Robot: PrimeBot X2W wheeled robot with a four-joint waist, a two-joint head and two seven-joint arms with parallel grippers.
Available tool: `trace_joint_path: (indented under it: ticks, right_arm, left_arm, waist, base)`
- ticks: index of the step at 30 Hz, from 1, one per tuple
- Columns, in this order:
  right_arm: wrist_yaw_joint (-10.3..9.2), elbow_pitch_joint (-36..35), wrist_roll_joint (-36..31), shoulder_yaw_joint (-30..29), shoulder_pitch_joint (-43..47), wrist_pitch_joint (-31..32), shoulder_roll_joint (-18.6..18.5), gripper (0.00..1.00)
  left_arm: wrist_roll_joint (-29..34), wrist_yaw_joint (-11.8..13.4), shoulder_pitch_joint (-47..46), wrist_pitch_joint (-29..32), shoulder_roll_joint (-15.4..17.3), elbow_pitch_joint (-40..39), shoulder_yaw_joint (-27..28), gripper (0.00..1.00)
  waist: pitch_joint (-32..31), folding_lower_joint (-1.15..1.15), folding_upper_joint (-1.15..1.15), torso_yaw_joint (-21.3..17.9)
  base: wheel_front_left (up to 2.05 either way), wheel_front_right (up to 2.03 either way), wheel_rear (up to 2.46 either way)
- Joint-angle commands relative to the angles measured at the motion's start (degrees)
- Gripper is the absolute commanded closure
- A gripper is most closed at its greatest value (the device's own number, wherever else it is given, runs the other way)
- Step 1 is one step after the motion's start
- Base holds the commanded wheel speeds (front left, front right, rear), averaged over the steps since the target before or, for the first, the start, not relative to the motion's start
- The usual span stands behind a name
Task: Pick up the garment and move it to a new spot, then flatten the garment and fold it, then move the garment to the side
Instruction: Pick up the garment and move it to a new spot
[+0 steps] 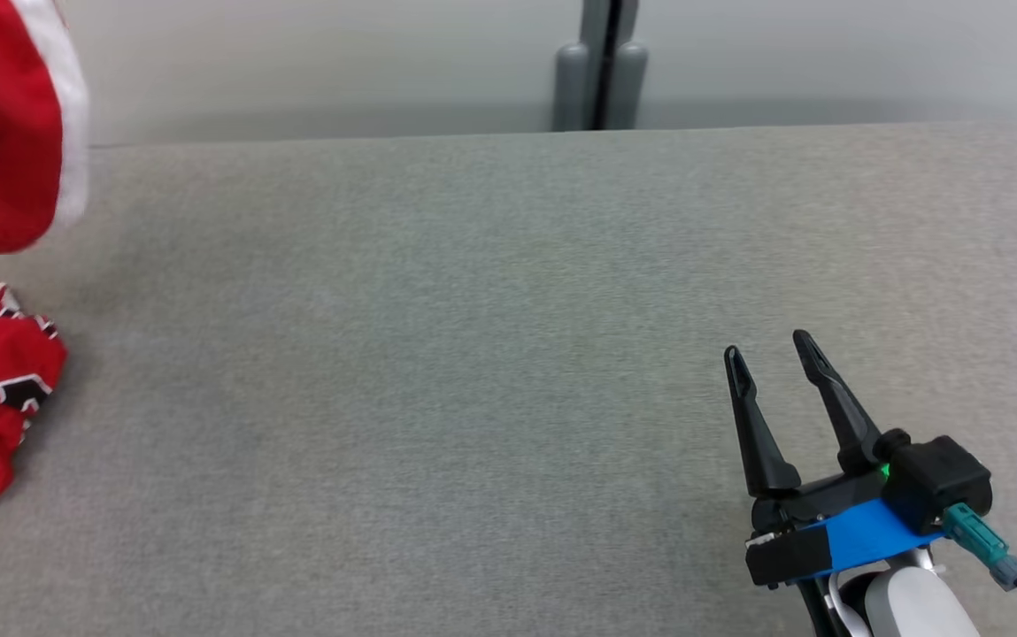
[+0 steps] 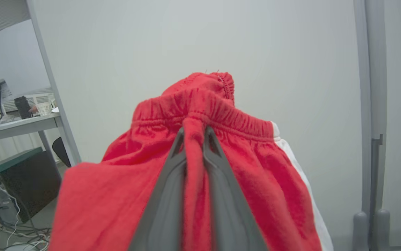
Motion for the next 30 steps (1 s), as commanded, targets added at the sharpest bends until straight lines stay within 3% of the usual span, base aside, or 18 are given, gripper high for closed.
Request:
trace_joint_path:
  ticks: [1,15,22,30]
  right_arm:
    - [0.03,0.41,0.44,0.32,0.66,-0.4,-0.17,0.0]
    - [0.03,1.44,4.08,1.36,0.03,-1.34,-0.16,0.0]
    - [0.03,0.3,5.4,1.22,-0.42,-1.37,-0.13,0.0]
    - [0.03,-0.31,5.81,0.76,-0.34,-1.37,-0.14,0.0]
  left_arm:
    - [0.52,0.35,-1.09,0.46,-0.05,-2.29,-0.44,1.0]
    - [0.68,1.39,-2.32,10.28,-4.22,-28.56,-6.3,1.0]
    - [0.39,0.69,-2.88,11.75,-8.66,-29.79,-11.66,1.0]
    - [-0.73,0.08,4.24,9.95,-12.91,-24.28,-17.64,1.0]
  waist:
    - [-1.32,0.01,0.0,-2.04]
    - [-1.53,0.01,0.0,-15.36]
    - [0.2,0.01,0.0,-20.01]
    - [1.35,0.01,0.0,-21.22]
  base:
    - [0.0,0.0,0.0]
    - [0.0,0.0,0.0]
    - [0.0,0.0,0.0]
    - [0.0,0.0,0.0]
